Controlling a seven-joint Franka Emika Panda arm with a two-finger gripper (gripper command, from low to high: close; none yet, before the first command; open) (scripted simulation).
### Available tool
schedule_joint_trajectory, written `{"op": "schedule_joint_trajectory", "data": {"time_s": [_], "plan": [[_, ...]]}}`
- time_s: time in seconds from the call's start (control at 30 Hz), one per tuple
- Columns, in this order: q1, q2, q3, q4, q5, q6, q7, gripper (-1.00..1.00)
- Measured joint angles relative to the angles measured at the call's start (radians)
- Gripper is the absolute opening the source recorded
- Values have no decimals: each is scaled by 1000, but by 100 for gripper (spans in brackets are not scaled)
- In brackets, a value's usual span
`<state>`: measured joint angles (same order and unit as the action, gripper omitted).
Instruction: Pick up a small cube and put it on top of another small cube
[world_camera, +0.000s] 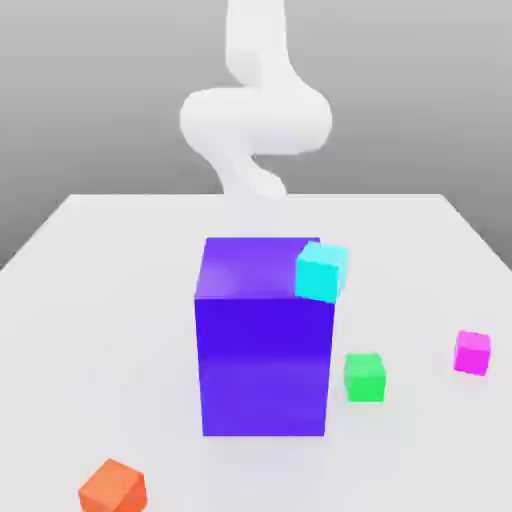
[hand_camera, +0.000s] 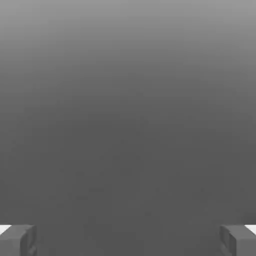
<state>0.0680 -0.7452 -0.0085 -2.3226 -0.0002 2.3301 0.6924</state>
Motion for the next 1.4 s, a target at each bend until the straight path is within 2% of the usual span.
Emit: {"op": "schedule_joint_trajectory", "data": {"time_s": [0.6, 1.0, 1.3, 1.4], "plan": [[452, 395, -31, -163, 29, 217, -798, 0], [670, 656, 37, -270, 54, 360, -1329, 0], [798, 852, 105, -351, -23, 468, -1659, 0], [815, 947, 94, -344, -67, 540, -1667, 0]]}}
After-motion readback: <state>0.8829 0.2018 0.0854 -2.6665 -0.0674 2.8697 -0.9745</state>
